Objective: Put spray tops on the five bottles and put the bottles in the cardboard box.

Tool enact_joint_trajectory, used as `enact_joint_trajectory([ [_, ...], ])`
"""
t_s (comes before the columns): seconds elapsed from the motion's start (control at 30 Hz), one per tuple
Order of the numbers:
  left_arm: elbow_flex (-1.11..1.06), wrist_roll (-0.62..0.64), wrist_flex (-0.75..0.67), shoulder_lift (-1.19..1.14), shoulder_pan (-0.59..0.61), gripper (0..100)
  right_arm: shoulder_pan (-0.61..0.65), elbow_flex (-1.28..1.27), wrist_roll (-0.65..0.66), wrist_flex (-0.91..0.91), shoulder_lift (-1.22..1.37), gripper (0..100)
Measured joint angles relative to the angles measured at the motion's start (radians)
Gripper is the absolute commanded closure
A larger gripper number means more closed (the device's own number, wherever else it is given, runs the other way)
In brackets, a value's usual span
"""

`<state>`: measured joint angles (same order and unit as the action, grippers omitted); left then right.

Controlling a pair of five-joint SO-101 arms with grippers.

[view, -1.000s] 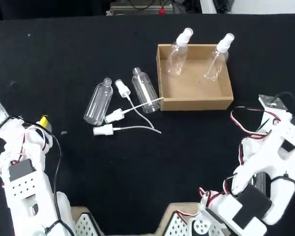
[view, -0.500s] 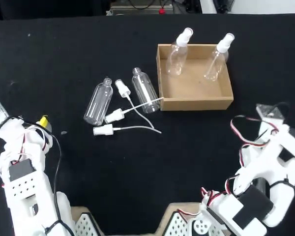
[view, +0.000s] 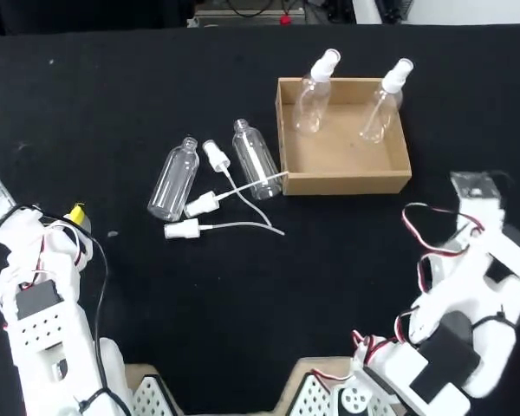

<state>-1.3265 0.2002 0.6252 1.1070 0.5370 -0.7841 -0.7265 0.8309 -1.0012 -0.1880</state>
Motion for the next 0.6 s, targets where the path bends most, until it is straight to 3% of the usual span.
enact_joint_trajectory([
  [0.27,0.0,0.0,0.0,0.0,0.0,77,0.064,0.055,0.308,-0.084,0.0,87.0],
  [0.4,0.0,0.0,0.0,0.0,0.0,77,0.061,0.057,0.344,-0.095,0.0,74.5],
  [0.6,0.0,0.0,0.0,0.0,0.0,77,0.041,0.061,0.348,-0.107,0.0,74.1],
])
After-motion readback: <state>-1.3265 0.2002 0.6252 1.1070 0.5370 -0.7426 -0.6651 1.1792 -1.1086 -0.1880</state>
